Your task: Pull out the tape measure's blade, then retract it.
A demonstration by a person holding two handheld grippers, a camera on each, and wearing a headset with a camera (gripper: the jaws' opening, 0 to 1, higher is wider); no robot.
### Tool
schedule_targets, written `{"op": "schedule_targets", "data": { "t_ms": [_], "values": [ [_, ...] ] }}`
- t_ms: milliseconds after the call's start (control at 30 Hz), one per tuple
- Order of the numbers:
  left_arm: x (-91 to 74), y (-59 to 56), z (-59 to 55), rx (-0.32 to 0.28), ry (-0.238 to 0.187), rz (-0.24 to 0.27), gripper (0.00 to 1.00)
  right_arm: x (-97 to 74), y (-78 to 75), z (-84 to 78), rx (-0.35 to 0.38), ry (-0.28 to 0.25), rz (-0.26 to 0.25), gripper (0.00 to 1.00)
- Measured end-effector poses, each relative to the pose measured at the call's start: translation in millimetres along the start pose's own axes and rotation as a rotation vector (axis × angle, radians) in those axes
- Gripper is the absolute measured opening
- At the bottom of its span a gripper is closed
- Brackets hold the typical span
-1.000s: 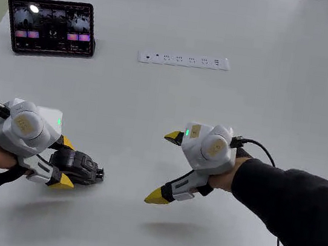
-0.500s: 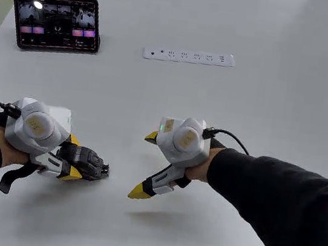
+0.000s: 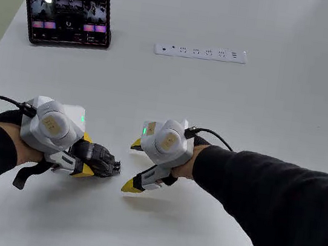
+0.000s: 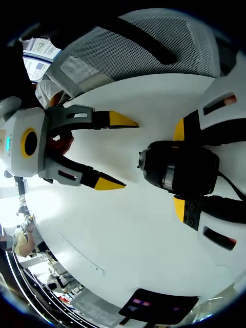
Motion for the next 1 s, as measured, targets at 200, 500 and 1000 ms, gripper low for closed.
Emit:
{"op": "schedule_targets", "data": {
  "t_ms": [200,500,1000],
  "values": [
    [0.6,0.0,-0.1,-0.004,-0.003,-0.002,0.32,9.2,5.2,5.3,-0.036,-0.008,0.018,0.37],
    [2.0,-0.4,-0.6,-0.007,-0.001,0.004,0.33,17.3,-0.6,3.9,-0.059,0.007,0.006,0.15],
    [3.1,1.5,-3.4,0.002,-0.016,0.004,0.33,24.6,-0.6,8.3,-0.040,0.032,0.007,0.12]
  ]
}}
Point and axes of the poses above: the centre of the closed fingertips' face, and the gripper's own axes: x roughly forward along the fingers, y roughly to its left, z roughly out of its top, the point moved 8 cm from there along -x, roughly backward along the fingers, and after that the axes turned 12 degrees about -z, right-handed, at the moved point
